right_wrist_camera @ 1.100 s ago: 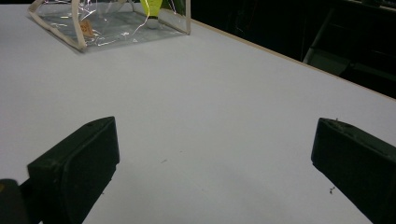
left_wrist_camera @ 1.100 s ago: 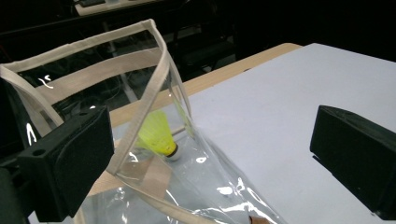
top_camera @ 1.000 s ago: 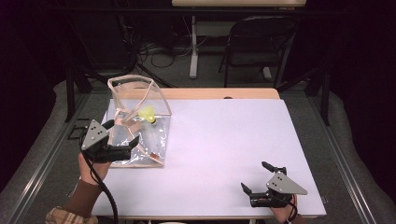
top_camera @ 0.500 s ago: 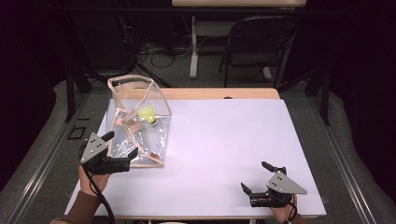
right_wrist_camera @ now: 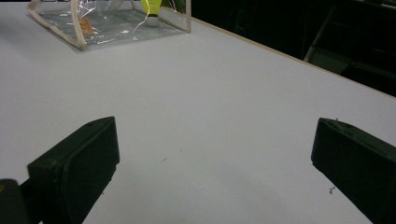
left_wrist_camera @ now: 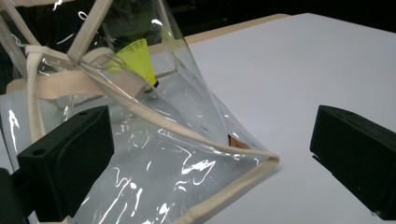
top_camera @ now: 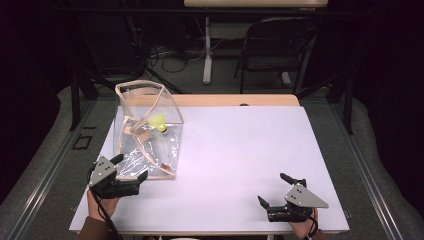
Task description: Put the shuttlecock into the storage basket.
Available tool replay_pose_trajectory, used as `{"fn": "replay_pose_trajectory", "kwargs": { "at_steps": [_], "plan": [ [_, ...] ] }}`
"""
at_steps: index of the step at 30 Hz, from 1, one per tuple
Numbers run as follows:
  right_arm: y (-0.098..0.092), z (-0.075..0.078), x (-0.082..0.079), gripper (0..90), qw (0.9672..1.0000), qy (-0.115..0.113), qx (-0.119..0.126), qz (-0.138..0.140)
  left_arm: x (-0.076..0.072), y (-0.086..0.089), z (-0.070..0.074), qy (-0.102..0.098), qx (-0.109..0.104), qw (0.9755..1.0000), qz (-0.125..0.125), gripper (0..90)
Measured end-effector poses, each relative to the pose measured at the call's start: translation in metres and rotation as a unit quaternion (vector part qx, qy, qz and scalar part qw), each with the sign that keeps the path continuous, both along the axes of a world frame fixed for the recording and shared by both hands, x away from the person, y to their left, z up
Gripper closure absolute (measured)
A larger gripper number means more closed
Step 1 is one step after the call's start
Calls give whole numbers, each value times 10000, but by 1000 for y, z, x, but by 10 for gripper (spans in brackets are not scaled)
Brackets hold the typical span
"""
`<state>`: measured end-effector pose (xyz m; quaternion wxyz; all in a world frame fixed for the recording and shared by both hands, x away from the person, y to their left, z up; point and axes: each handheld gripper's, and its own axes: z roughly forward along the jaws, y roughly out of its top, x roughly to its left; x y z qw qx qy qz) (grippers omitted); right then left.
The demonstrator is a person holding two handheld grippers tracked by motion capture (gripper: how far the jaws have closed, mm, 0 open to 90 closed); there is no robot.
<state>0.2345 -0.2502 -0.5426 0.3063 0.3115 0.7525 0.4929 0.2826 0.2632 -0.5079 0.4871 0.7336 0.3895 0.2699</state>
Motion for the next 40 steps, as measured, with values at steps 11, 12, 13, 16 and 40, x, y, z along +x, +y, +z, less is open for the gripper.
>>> {"fn": "replay_pose_trajectory", "kwargs": {
  "at_steps": [11, 12, 13, 16, 40],
  "plan": [
    [0, 0, 0, 4, 10000, -18, 16, -6, -6, -4, -20, 76, 49, 9999, -118, 0],
    [1, 0, 0, 4, 10000, -19, 14, -6, -7, -4, -21, 64, 36, 9999, -131, 0],
    [1, 0, 0, 4, 10000, -14, 14, -7, -7, -4, -22, 75, 43, 9998, -160, 0],
    [1, -1, 0, 4, 10000, -14, 12, -8, -8, -6, -26, 91, 56, 9998, -168, 0],
    [0, -2, 3, 3, 10000, 13, 8, 54, -12, -9, -51, 90, -10, 9994, -326, 0]
  ]
}}
